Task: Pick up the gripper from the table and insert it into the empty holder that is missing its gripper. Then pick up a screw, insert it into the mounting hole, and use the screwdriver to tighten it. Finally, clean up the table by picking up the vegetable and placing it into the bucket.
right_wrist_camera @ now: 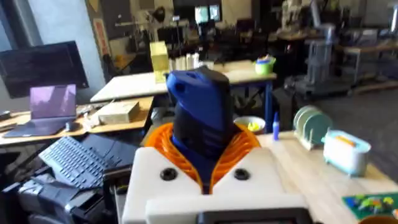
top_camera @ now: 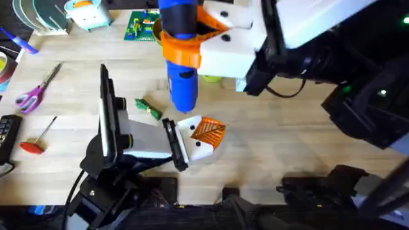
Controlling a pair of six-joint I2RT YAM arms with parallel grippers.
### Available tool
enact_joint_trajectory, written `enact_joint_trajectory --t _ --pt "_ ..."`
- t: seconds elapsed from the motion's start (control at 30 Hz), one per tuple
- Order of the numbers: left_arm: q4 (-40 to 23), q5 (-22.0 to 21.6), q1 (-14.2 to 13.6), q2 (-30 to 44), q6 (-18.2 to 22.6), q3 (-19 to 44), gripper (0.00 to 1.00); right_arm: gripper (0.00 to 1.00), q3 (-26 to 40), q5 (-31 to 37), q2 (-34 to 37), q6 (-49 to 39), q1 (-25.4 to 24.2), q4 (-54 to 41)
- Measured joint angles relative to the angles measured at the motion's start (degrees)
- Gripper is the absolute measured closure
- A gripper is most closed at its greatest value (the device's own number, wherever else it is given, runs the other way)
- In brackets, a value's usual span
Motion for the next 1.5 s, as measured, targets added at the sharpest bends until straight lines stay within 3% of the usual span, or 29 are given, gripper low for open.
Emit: enact_joint_trajectory --t 0.17,0.3,0.5,0.7,0.87,1.17,1.3,1.5 --pt "0.0 0.0 0.0 0.0 0.0 0.0 0.989 0.974 0.0 0.0 -2.9 0.0 -5.1 8.8" --pt "0.0 -0.2 0.0 0.0 0.0 0.0 0.989 0.975 0.0 0.0 -4.8 -1.9 -12.7 7.3" --pt "0.0 -0.9 0.0 0.0 0.0 0.0 0.989 0.975 0.1 0.0 -1.3 -13.1 -23.8 -1.7" --pt "0.0 -1.2 0.0 0.0 0.0 0.0 0.989 0.975 3.8 3.2 3.7 -30.1 -31.5 -22.7" --pt "0.0 -1.3 0.0 0.0 0.0 0.0 0.989 0.975 7.6 14.3 8.3 -46.5 -32.5 -34.3" --pt "0.0 -1.3 0.0 0.0 0.0 0.0 0.989 0.975 8.4 34.0 22.4 -70.0 -31.1 -35.9" --pt "0.0 -1.3 0.0 0.0 0.0 0.0 0.989 0.975 8.4 38.7 31.4 -79.9 -29.0 -35.8" --pt "0.0 -1.3 0.0 0.0 0.0 0.0 0.989 0.975 8.5 40.5 36.3 -85.9 -27.4 -35.2"
